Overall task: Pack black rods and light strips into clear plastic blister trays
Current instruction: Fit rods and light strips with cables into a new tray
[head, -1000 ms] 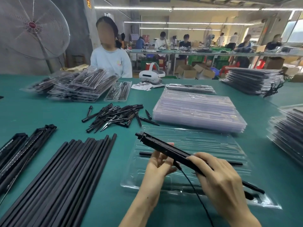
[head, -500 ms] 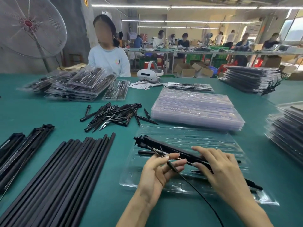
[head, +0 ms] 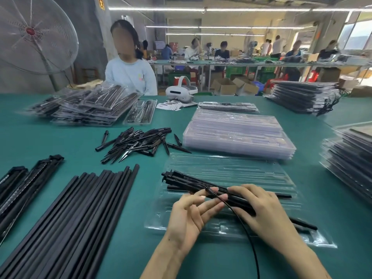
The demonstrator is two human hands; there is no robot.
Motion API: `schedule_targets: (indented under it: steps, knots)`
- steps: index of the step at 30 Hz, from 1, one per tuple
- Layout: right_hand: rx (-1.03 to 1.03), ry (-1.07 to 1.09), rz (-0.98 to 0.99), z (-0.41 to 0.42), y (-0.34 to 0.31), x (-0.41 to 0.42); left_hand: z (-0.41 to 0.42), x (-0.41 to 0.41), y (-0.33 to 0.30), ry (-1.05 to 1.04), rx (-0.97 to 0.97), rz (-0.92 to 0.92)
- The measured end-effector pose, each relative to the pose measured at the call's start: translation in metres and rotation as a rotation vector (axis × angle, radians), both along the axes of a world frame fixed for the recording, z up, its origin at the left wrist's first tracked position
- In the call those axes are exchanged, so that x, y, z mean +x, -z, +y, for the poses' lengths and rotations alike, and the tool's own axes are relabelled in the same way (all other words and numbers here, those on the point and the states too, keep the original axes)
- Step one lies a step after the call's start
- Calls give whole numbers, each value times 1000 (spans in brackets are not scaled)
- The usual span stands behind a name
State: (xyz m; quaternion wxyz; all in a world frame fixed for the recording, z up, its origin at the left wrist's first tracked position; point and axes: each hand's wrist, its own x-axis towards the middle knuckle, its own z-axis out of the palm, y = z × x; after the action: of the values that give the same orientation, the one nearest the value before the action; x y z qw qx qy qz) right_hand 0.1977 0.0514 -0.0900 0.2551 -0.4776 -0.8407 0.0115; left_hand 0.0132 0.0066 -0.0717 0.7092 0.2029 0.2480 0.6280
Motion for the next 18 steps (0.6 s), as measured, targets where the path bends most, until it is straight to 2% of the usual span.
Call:
schedule_targets:
  steps: [2,3,7,12,15,18]
  knots:
    - [7,13,-8,0,0,0,0,-1,2,-8,-2,47]
    - [23,17,-11,0,0,-1,0,-2,3,-15,0,134]
    - [49,27,14,1,1,1,0,-8,4,-143,-62,767]
    - [38,-22,17,6,3,2,1,-28,7,-529,-158,1304]
    - [-20,-44,-3,9,5,2,-1,-46,5,-762,-199,1388]
    - [-49,-58,-15,10,6,0,1,-56,7,-795,-234,1432]
